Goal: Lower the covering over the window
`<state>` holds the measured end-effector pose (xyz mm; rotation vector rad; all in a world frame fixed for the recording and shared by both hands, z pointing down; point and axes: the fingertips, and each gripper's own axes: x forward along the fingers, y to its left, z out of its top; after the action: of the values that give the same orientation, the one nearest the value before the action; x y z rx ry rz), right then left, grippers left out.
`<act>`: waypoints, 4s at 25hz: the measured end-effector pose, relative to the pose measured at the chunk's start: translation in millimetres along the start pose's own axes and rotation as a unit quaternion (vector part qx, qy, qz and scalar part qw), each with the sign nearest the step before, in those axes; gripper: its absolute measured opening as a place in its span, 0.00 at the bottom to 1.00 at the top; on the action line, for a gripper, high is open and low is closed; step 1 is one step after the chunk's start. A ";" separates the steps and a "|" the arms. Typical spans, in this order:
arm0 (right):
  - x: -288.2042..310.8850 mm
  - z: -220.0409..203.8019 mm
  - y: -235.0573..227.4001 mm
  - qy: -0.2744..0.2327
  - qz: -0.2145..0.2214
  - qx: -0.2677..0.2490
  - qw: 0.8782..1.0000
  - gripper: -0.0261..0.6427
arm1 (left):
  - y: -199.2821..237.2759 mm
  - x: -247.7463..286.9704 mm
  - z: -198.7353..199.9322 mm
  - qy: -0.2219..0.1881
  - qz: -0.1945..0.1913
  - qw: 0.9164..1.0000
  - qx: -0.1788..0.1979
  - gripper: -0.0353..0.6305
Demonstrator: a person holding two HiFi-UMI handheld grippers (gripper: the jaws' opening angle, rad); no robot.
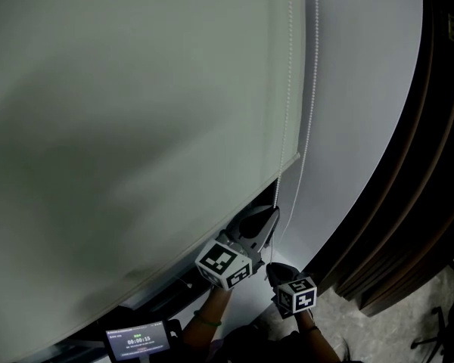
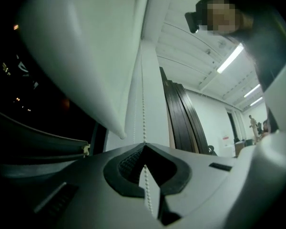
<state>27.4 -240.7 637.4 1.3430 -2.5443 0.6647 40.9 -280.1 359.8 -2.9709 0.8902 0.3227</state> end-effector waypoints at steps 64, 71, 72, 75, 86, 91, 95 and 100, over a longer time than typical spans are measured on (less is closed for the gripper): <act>-8.6 -18.2 -12.6 0.025 -0.024 0.019 0.999 0.06 | -25.2 13.5 31.9 -0.021 -0.060 0.998 0.028 0.06; -29.3 16.8 -10.7 -0.026 -0.003 0.024 0.999 0.10 | -6.5 7.3 35.8 -0.056 -0.021 0.998 -0.003 0.06; -33.6 32.1 -12.5 -0.047 -0.007 0.023 0.999 0.13 | -3.4 5.1 35.0 -0.056 -0.016 0.998 -0.004 0.06; -51.4 89.7 -16.0 -0.125 -0.012 0.018 0.992 0.13 | 0.7 2.9 2.2 0.007 -0.007 1.000 0.012 0.06; -129.6 284.4 67.3 -0.274 0.090 -0.107 0.952 0.21 | -33.2 -55.4 -231.7 0.287 -0.015 0.956 -0.065 0.06; -128.6 325.9 79.0 -0.304 0.080 -0.125 0.941 0.21 | -43.0 -70.0 -265.3 0.320 -0.023 0.943 -0.083 0.06; -129.5 350.4 84.6 -0.318 0.092 -0.115 0.937 0.21 | -46.4 -64.5 -265.7 0.319 -0.030 0.943 -0.086 0.06; -129.5 354.2 74.3 -0.322 0.063 -0.096 0.940 0.06 | -54.5 -68.7 -260.8 0.316 -0.024 0.942 -0.107 0.06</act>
<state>55.2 -275.6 255.6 1.5211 -3.1065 -0.0416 64.3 -218.5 626.9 -3.3400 0.8487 -0.6155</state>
